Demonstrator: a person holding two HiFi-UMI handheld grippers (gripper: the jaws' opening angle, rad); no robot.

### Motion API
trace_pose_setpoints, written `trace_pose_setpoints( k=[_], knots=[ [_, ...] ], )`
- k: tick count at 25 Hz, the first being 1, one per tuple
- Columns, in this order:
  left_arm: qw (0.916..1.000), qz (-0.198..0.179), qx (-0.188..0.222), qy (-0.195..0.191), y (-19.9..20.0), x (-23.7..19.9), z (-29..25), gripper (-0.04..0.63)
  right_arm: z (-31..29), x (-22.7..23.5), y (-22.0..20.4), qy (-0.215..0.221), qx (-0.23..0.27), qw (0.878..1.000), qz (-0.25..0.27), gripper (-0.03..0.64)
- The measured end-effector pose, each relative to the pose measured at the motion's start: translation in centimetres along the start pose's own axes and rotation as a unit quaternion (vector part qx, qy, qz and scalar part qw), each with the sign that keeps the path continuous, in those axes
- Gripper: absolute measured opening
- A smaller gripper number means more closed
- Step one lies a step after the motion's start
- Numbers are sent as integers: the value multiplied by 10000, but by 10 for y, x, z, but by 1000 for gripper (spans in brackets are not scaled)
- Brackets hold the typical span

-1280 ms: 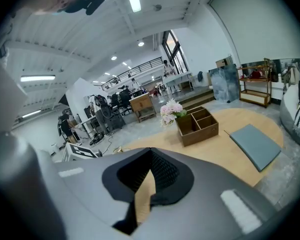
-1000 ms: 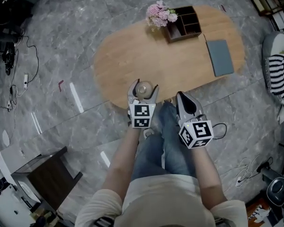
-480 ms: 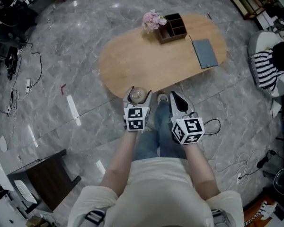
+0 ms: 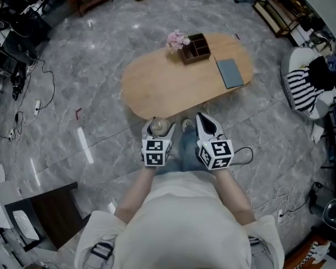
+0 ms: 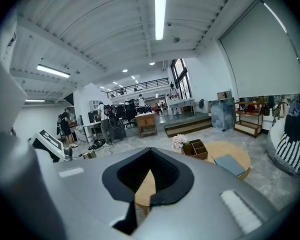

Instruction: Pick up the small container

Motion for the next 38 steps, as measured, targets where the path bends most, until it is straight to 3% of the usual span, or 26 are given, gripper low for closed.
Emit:
trace_pose_setpoints(
  k=[5, 14, 38],
  knots=[
    [9997, -143, 107, -162, 19, 12, 30, 347, 12, -2, 14, 44, -27, 9999, 88, 3],
    [9987, -70, 427, -258, 50, 12, 63, 347, 17, -16, 40, 251, 224, 9994, 123, 2],
    [9984, 159, 468, -291, 50, -8, 64, 347, 8, -20, 38, -33, 89, 9994, 321, 0]
  ],
)
Point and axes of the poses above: the fingertips, and each gripper's own axes: z backward along the fingers, x to its right, y out of its top, the point moved 2 cm from there along z, backward along the fingers
